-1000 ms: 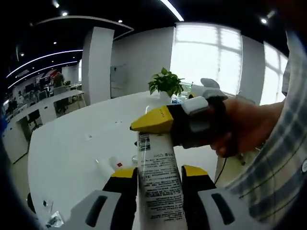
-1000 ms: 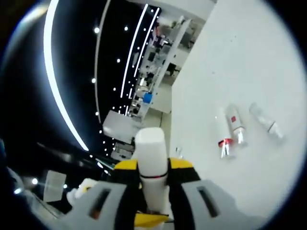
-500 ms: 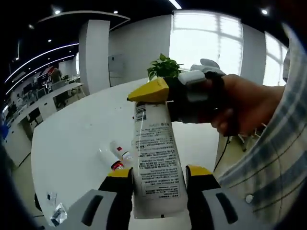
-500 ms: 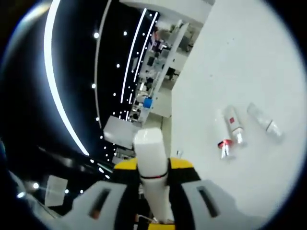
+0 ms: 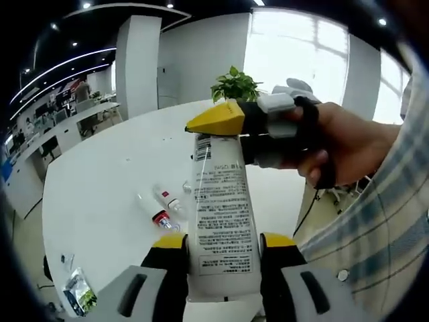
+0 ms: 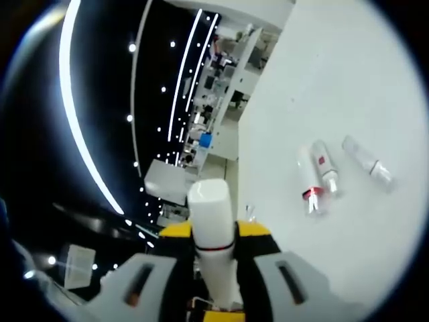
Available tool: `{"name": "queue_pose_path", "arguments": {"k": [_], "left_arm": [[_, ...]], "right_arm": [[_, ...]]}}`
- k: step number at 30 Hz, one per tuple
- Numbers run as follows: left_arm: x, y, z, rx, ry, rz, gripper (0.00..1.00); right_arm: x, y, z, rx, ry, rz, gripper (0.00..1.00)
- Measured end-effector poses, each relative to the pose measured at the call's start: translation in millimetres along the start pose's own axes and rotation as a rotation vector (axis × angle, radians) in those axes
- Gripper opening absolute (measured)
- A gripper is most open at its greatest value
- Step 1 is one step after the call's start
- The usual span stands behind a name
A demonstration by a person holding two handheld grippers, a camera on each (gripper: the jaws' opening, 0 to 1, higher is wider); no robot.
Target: Arrange the skincare products in the storage area until every visible bottle or jar stands upright without overlapping.
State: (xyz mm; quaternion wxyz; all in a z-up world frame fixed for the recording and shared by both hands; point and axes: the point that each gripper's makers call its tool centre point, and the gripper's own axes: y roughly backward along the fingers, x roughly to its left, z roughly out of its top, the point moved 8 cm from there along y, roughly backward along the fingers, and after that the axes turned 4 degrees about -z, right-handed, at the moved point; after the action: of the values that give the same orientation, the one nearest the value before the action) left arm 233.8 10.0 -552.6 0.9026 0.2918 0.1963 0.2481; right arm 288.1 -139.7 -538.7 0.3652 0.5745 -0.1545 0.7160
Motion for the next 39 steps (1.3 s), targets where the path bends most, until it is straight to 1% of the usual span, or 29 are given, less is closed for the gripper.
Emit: {"name": "queue_pose_path", "arguments": {"k": [3,6,10,11,12,14,16,18,19,20,21,24,26,27,28,29,30,31,32,33,34,35,36,37,38,39], "left_arm": [[0.3,1,-1.4,0.007,-0.002,0.001,0.38],[1.2,2,-3.2,0.020,-0.006,0.005,0.36],[2.7,4,-3.4,0.018,-0.011,0.009,0.34],[3.7,4,-3.4,0.025,-0.004,0.007,0.34],[4.0,4,-2.9,0.021,-0.008,0.007,0.34],[5.2,4,-2.5,0.035,-0.007,0.004,0.34],[6.8,5,-1.5,0.031,-0.013,0.004,0.34],[7.2,6,-1.4,0.036,-0.013,-0.002,0.34],[6.3,6,-3.1,0.062,0.027,-0.033,0.34],[9.2,7,-2.2,0.049,0.020,-0.024,0.35],[9.8,7,-3.3,0.061,0.026,-0.030,0.35],[10.2,9,-8.4,0.103,0.055,-0.042,0.35],[10.3,11,-12.2,0.136,0.074,-0.043,0.35],[10.3,11,-13.6,0.145,0.079,-0.043,0.36],[10.2,11,-16.1,0.161,0.095,-0.044,0.36],[11.2,10,-18.6,0.170,0.091,-0.034,0.36],[10.9,10,-21.6,0.194,0.103,-0.038,0.36],[11.7,10,-22.7,0.193,0.104,-0.034,0.36],[11.9,10,-23.7,0.193,0.109,-0.036,0.36],[12.3,10,-25.2,0.203,0.118,-0.033,0.36],[12.6,10,-25.8,0.206,0.116,-0.031,0.36],[12.7,10,-27.2,0.208,0.115,-0.033,0.37],[12.7,10,-27.4,0.204,0.110,-0.032,0.38],[15.1,9,-26.5,0.186,0.067,-0.010,0.38],[13.3,9,-26.2,0.180,0.076,-0.020,0.39],[13.5,8,-25.2,0.182,0.108,-0.035,0.39]], "right_arm": [[-2,-1,-2.3,0.009,-0.013,0.000,0.21],[0,-1,-4.2,0.014,-0.003,0.000,0.21],[1,-3,-4.5,0.025,0.003,0.007,0.22],[1,-3,-5.0,0.035,0.008,0.006,0.22],[1,-4,-4.6,0.026,0.027,0.010,0.22],[2,-4,-6.2,0.035,0.032,0.011,0.22],[2,-4,-6.5,0.031,0.052,0.010,0.22],[1,-6,-7.4,0.038,0.090,0.002,0.24],[-1,-6,-8.5,0.054,0.091,-0.002,0.26],[-2,-7,-8.8,0.055,0.093,-0.004,0.30],[-5,-8,-10.4,0.069,0.089,-0.007,0.31],[-12,-11,-16.3,0.107,0.080,-0.016,0.30],[-26,-13,-24.2,0.153,0.032,-0.067,0.25],[-31,-14,-26.1,0.155,0.011,-0.080,0.25],[-36,-16,-30.5,0.172,-0.049,-0.079,0.25],[-38,-17,-33.3,0.173,-0.086,-0.072,0.24],[-40,-18,-35.9,0.189,-0.117,-0.055,0.24],[-44,-19,-37.4,0.189,-0.130,-0.046,0.24],[-49,-20,-38.9,0.190,-0.152,-0.066,0.24],[-56,-22,-42.4,0.203,-0.202,-0.075,0.24],[-56,-22,-42.9,0.206,-0.223,-0.074,0.23],[-58,-22,-42.3,0.195,-0.214,-0.055,0.21],[-58,-22,-42.1,0.174,-0.241,-0.052,0.20],[-56,-22,-41.4,0.155,-0.274,-0.041,0.20],[-56,-23,-40.7,0.142,-0.275,-0.036,0.20],[-57,-23,-41.2,0.138,-0.310,-0.051,0.19]]}}
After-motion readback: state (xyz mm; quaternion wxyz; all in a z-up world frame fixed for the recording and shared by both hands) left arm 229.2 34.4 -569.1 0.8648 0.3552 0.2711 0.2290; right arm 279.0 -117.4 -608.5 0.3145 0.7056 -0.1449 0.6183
